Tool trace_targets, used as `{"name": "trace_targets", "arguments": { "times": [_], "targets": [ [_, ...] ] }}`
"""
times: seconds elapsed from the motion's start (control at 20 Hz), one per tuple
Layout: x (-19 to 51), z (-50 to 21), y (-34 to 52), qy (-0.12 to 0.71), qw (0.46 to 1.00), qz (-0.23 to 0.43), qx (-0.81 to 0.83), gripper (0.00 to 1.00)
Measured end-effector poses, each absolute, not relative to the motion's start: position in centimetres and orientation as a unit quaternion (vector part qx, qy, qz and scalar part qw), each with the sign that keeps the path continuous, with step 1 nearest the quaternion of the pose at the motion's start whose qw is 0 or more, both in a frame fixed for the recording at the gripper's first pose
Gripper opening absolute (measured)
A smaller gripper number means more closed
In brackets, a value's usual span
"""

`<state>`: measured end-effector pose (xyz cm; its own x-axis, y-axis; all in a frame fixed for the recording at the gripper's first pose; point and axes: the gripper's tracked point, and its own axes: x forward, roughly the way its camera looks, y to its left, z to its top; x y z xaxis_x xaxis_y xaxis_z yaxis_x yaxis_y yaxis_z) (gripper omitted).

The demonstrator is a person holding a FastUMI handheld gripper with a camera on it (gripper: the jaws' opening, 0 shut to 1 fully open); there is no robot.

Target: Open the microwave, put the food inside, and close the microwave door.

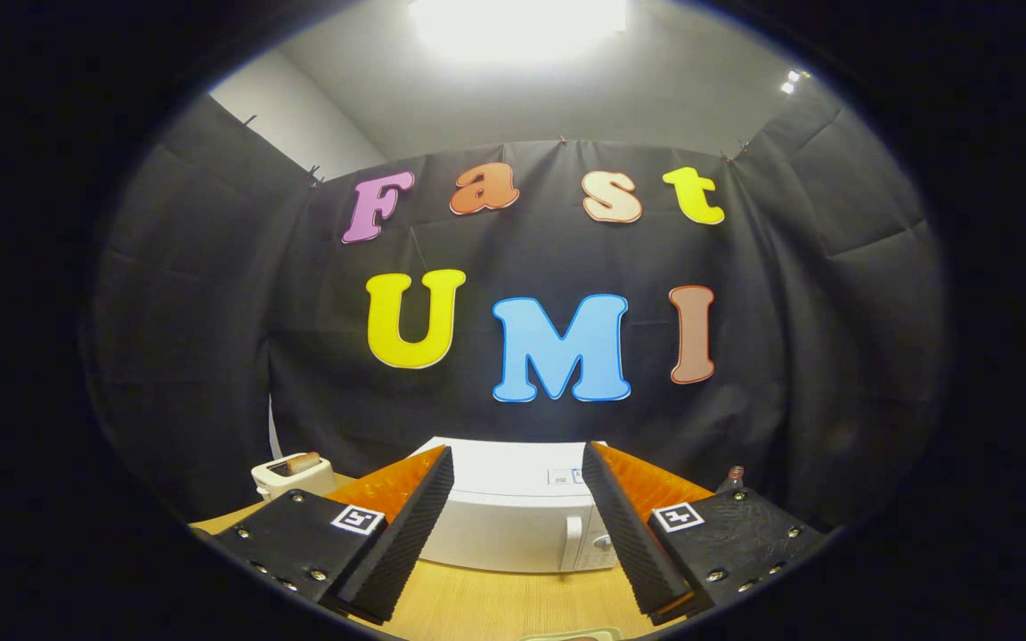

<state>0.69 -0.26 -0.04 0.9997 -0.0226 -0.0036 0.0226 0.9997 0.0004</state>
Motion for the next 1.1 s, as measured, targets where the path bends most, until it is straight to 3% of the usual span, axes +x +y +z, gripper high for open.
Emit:
{"name": "trace_targets", "arguments": {
  "times": [0.65, 0.85, 1.1],
  "targets": [
    [2.1, -2.3, -1.6, -0.034, 0.999, -0.02, -0.034, 0.94],
    [3.9, -5.4, -1.8, -0.052, 0.997, -0.022, -0.061, 0.94],
    [7.6, -11.9, -4.0, -0.011, 0.999, -0.038, -0.032, 0.94]
  ]
}}
